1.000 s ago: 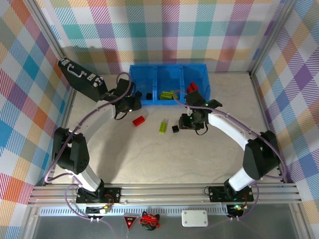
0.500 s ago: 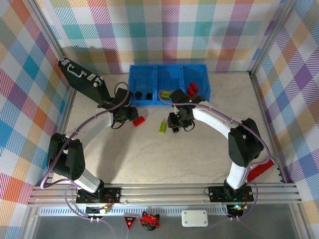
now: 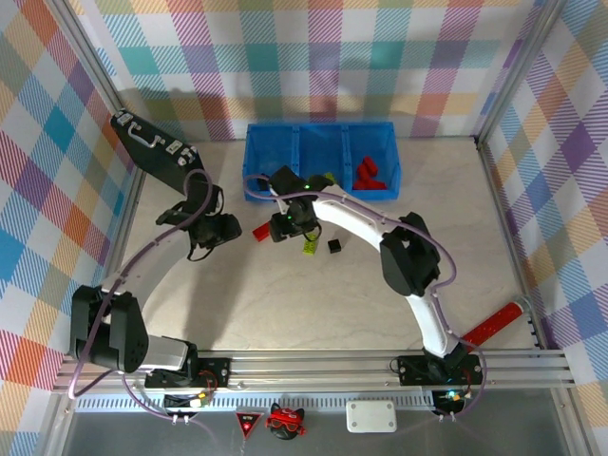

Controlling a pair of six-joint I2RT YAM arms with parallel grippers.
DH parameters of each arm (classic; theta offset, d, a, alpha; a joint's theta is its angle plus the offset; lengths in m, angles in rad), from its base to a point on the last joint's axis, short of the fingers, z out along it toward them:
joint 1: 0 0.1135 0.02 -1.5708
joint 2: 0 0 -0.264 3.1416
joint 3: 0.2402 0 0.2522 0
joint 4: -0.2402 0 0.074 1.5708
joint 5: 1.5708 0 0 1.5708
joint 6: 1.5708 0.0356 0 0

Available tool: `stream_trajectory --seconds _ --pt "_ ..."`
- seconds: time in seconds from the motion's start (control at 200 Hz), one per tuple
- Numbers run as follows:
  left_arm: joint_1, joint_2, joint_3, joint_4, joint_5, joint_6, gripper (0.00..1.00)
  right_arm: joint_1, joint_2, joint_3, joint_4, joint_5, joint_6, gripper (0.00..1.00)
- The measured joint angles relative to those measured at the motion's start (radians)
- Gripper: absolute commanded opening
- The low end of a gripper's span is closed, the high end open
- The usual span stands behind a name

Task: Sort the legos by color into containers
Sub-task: Pick up the lego from the center of the table.

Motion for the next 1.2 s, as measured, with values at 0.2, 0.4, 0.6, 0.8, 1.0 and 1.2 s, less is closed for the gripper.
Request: stream_trajectory --seconds 0.2,0.4,0.6,0.8,1.0,1.2 --pt "0.045 -0.077 -0.039 -0.023 0.015 0.000 0.48 0.026 0.129 0.171 -0.035 0.006 -0.045 0.82" --pt "0.052 -0.095 -0.043 -0.027 0.026 -0.001 0.48 0.034 0.254 0.312 -0.065 0.040 -0.075 0.99" --pt "0.052 -0.107 -0.048 -0.028 0.031 -0.004 0.48 0.037 0.322 0.357 -0.064 0.098 -0.081 0.98" --pt "0.052 -0.107 -0.049 -0.031 0.033 -0.004 0.48 0.045 0.353 0.366 -0.025 0.114 -0.116 0.94" --pt "0.052 -0.113 -0.049 -0.034 0.033 -0.004 0.48 0.056 0.381 0.413 0.004 0.116 -0.137 0.86" --pt "0.052 -0.114 -0.050 -0.039 0.033 -0.004 0.47 0.059 0.390 0.418 0.005 0.120 -0.151 0.72"
